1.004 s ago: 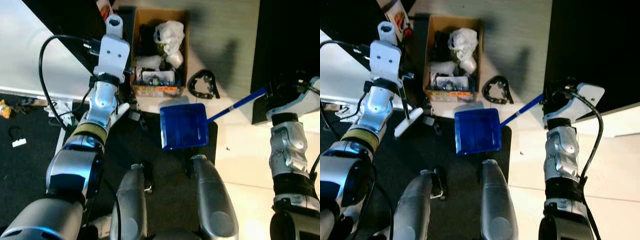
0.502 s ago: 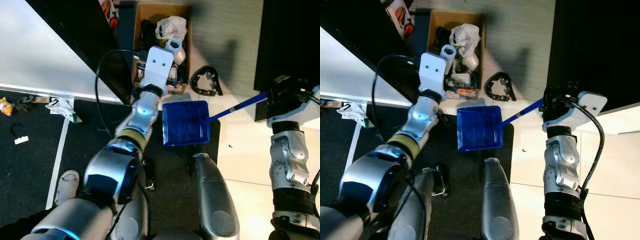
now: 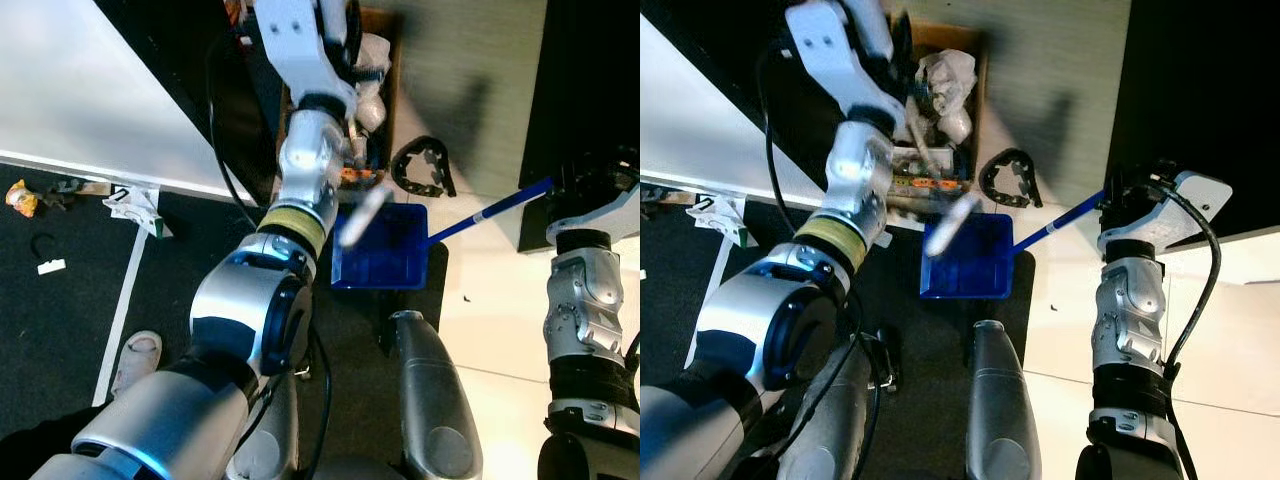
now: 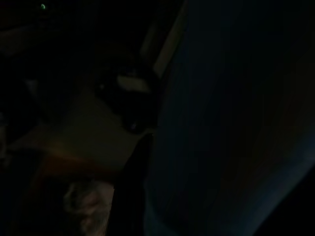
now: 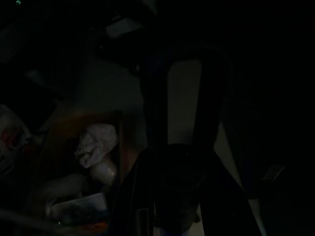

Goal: Sweep floor

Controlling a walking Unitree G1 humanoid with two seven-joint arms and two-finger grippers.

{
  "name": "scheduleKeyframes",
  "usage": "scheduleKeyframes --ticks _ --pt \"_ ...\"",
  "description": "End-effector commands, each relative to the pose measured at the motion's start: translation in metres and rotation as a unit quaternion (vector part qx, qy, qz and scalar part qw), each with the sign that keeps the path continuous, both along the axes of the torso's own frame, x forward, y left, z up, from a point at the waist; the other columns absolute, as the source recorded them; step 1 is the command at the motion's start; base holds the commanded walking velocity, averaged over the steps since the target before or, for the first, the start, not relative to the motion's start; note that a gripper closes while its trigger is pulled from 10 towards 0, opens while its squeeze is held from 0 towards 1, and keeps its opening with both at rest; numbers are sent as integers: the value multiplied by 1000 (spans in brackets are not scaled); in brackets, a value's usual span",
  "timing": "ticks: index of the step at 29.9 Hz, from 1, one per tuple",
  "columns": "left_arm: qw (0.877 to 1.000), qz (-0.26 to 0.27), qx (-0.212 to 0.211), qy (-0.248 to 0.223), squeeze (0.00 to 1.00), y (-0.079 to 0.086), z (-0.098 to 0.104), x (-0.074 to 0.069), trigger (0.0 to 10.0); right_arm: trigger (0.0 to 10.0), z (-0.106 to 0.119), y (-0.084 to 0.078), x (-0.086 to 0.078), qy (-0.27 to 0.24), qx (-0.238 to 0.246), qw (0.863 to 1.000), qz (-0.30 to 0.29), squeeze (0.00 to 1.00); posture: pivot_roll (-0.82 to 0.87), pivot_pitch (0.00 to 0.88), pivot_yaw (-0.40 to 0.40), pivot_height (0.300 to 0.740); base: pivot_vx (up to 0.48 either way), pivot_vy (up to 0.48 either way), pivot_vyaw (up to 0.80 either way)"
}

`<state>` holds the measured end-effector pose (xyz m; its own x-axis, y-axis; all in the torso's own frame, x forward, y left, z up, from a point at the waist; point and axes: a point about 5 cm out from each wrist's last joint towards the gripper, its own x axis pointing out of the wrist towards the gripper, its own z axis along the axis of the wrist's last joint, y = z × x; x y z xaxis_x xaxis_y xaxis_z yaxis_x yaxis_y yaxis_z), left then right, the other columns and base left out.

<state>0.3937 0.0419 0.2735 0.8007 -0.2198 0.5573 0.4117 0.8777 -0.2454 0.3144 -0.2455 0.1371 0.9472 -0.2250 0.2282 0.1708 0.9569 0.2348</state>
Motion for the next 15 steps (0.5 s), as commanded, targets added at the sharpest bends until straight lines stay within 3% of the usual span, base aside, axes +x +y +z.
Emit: scheduleKeyframes --ticks 1,2,3,4,5,6,7,9,12,13,14,15 --pt "998 -67 10 -18 0 -34 23 -7 10000 10000 -43 4 -8 85 40 996 1 0 -39 372 56 731 0 0 0" --pt "998 -67 10 -18 0 -34 23 -7 10000 10000 -43 4 -8 85 40 996 1 0 -39 372 56 731 0 0 0" --pt "993 -63 96 15 0 -18 12 3 10000 10000 -43 6 -7 87 44 995 4 0 -35 371 61 731 0 0 0" --pt "993 -63 96 15 0 -18 12 3 10000 10000 -43 6 -7 87 44 995 4 0 -35 371 61 731 0 0 0" --pt "990 -61 122 26 0 -13 8 6 10000 10000 -44 7 -6 86 45 995 5 0 -28 372 73 731 0 0 0" --pt "982 -51 177 34 0 3 -2 10 10000 10000 -44 8 -6 85 45 995 6 0 -28 374 77 731 0 0 0" --pt "982 -51 177 34 0 3 -2 10 10000 10000 -44 8 -6 85 45 995 6 0 -28 374 77 731 0 0 0" --pt "969 -38 241 49 0 28 -16 14 10000 10000 -45 8 -6 83 46 995 4 0 -30 380 79 731 0 0 0" --pt "969 -38 241 49 0 28 -16 14 10000 10000 -45 8 -6 83 46 995 4 0 -30 380 79 731 0 0 0" --pt "963 -24 262 53 0 43 -22 15 10000 10000 -45 7 -6 82 46 996 3 0 -32 384 78 731 0 0 0" --pt "963 -24 262 53 0 43 -22 15 10000 10000 -45 7 -6 82 46 996 3 0 -32 384 78 731 0 0 0" --pt "958 5 283 53 0 63 -27 15 10000 10000 -46 6 -8 82 45 996 1 0 -39 391 74 731 0 0 0"
